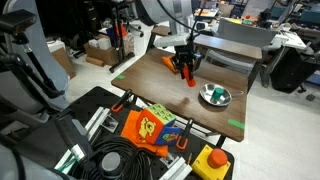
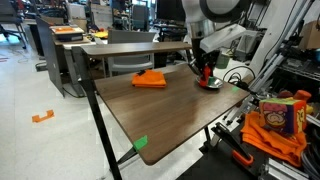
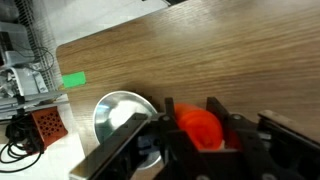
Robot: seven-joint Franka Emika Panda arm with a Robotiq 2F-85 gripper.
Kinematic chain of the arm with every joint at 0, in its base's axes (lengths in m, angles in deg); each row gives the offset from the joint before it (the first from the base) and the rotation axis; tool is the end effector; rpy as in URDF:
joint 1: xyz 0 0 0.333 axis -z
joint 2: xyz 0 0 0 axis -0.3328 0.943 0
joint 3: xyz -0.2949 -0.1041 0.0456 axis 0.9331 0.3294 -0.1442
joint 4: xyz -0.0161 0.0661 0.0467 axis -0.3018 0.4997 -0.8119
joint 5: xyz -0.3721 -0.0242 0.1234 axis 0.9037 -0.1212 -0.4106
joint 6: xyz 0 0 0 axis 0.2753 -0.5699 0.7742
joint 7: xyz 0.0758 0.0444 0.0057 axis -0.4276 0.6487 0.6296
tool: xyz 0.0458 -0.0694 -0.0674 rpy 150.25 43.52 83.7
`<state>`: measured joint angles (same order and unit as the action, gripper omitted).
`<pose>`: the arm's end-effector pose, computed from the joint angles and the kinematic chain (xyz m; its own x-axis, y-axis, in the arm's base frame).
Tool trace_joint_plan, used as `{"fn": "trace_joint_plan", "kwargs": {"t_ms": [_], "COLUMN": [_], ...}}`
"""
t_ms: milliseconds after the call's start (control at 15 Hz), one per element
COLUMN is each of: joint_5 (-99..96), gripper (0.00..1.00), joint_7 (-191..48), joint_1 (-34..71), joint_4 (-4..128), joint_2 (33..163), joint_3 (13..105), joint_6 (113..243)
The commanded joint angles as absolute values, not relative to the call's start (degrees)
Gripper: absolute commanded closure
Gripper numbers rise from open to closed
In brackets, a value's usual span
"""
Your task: Move the orange object backwards.
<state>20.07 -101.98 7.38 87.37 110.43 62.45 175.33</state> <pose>0.5642 0.0367 0.1738 0.9765 -0.1982 -0.0845 -0.1473 -0.9002 0.4099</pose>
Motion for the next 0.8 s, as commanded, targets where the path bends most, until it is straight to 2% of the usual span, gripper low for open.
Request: {"fn": "trace_joint_plan", "kwargs": {"t_ms": [0, 400, 733], "joint_5": [9.79, -8.3, -16.16], "gripper": [0.88, 0.88, 0.88], "joint_7": [-99.35, -93.96, -95.26], "joint_1": [10.98, 17.96, 22.47], "joint_4": [82.71, 64.22, 49.33], "joint_2": [108.66, 116.98, 127.62], "joint_3": [59.92, 59.02, 59.7], "joint_6": [174.9, 164.73, 155.51]}}
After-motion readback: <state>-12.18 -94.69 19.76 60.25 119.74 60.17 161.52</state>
